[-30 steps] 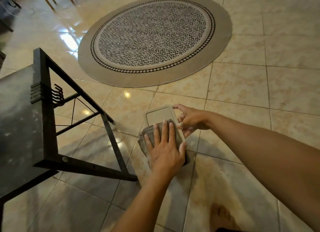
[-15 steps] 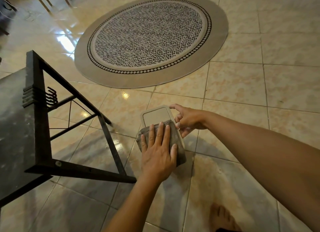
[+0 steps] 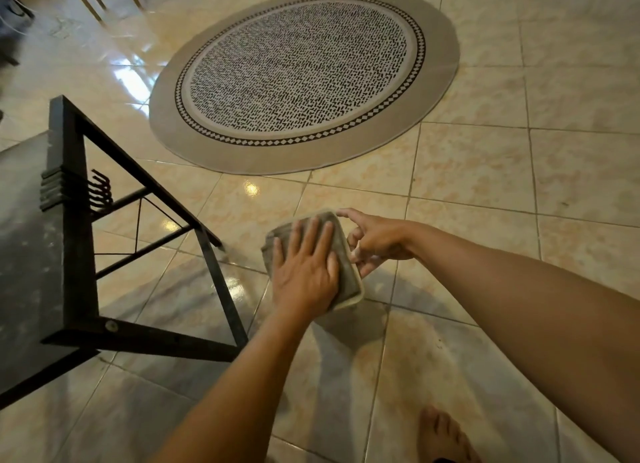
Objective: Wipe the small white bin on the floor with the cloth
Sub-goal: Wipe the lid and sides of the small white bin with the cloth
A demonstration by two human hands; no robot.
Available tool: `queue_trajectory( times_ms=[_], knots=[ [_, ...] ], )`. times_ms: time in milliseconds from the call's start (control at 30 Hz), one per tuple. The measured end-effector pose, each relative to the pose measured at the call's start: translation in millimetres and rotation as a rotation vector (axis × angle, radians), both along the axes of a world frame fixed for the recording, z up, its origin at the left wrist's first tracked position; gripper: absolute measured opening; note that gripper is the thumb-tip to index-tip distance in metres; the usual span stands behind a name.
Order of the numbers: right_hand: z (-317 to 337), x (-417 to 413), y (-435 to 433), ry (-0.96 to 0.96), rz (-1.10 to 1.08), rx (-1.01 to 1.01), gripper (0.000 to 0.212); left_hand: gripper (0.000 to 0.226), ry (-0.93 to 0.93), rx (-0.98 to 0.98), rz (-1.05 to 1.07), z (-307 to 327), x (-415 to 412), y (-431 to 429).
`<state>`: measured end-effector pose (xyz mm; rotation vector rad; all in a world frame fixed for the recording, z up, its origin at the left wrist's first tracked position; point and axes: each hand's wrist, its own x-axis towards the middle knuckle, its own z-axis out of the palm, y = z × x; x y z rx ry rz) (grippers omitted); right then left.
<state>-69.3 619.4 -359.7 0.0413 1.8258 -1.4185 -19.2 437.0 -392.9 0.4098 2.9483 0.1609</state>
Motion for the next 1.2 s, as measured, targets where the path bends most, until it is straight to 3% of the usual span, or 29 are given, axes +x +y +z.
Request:
queue_trajectory(
  times_ms=[67,233,367,500,667,800,967,1100,1200],
  knots=[
    [1.7,-0.3,-1.0,0.006,-0.01,0.011,0.101,0.062,-0.028,0.024,0.081,5.0,-10.7,2.3],
    [0.1,1.2,2.2,-0.009,-0.009,0.005,0.104,0.059,-0.011,-0.021,-0.25,2.4,6.1,7.6],
    [1.4,-0.1,-5.8,0.021,-0.02,0.024,0.097,0.061,-0.01,0.001,0.009,3.6,-20.3,0.5],
    [1.9,1.3,-1.9,0.003,-0.033,0.032,0.104,0.06,0.0,-0.026,-0.266,3.6,5.8,8.5],
    [2.4,0.8,-12.1,0.047,-0.044,0.043,0.098,0.064,-0.006,0.0,0.068,2.2,-22.4,-3.4],
    [1.6,2.1,-7.5,0.012,-0.07,0.025,0.104,0.063,-0.006,-0.002,-0.15,1.1,8.8,14.1],
    [2.9,1.2,-15.7,0.051,-0.067,0.03,0.098,0.064,-0.036,0.038,0.172,1.2,-26.5,6.4],
    [5.3,4.3,-10.3,0.012,-0.089,0.001,0.093,0.065,-0.014,-0.004,-0.132,1.8,-4.4,11.0],
    [4.4,1.6,-20.8,0.039,-0.073,0.033,0.099,0.065,-0.03,0.015,0.136,2.0,-33.4,-0.3]
  ],
)
